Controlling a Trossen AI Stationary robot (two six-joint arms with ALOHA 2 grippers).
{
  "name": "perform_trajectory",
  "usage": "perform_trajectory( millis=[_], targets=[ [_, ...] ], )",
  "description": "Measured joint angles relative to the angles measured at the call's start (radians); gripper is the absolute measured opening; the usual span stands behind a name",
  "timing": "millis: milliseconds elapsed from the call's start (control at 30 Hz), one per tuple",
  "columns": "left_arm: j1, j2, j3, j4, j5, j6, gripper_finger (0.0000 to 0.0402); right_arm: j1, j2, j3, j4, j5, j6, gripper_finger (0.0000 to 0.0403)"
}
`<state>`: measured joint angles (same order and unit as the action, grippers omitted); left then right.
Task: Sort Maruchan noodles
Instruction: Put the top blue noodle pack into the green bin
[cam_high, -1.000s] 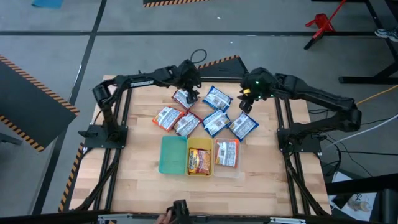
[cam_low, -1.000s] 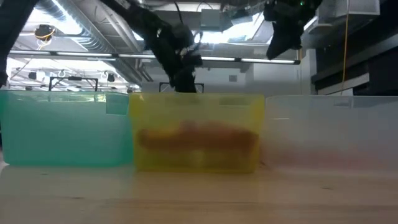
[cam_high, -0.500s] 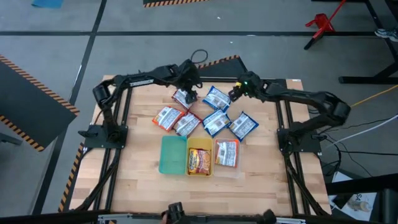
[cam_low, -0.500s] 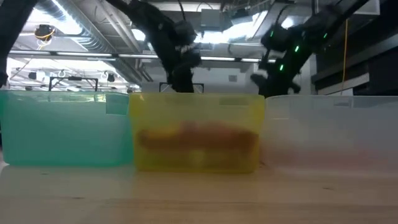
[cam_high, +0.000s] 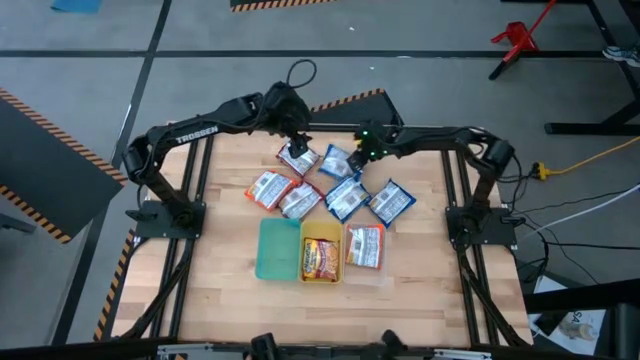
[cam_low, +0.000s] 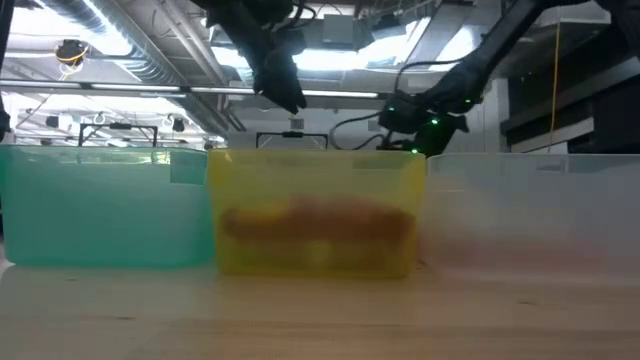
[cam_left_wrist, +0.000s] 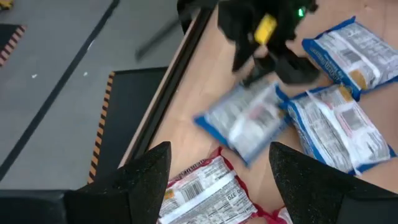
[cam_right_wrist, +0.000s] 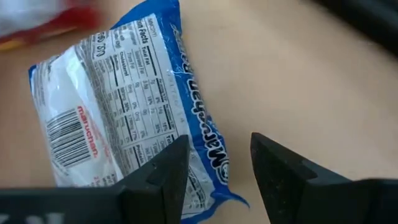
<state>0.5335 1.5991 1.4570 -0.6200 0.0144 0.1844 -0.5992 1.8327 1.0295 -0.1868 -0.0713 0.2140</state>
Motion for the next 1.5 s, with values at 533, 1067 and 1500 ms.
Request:
perform_trajectory(
  millis=[533, 1067, 1500],
  targets=[
    [0.015, 0.003, -0.126, 0.031, 0.163, 0.114, 0.0267, 0.108, -0.075, 0.407, -0.409, -0.133, -0.203, 0.0160],
    [0.007, 0.213, -0.164, 0.234, 0.208, 0.483, 0.0267, 0.109, -0.399, 0.500, -0.798, 0.000, -0.240, 0.0160],
    [0.012, 0.433, 0.077, 0.030, 0.241, 0.669, 0.0267, 0.109, -0.394, 0.480, -0.837, -0.001, -0.239, 0.0160]
  ],
)
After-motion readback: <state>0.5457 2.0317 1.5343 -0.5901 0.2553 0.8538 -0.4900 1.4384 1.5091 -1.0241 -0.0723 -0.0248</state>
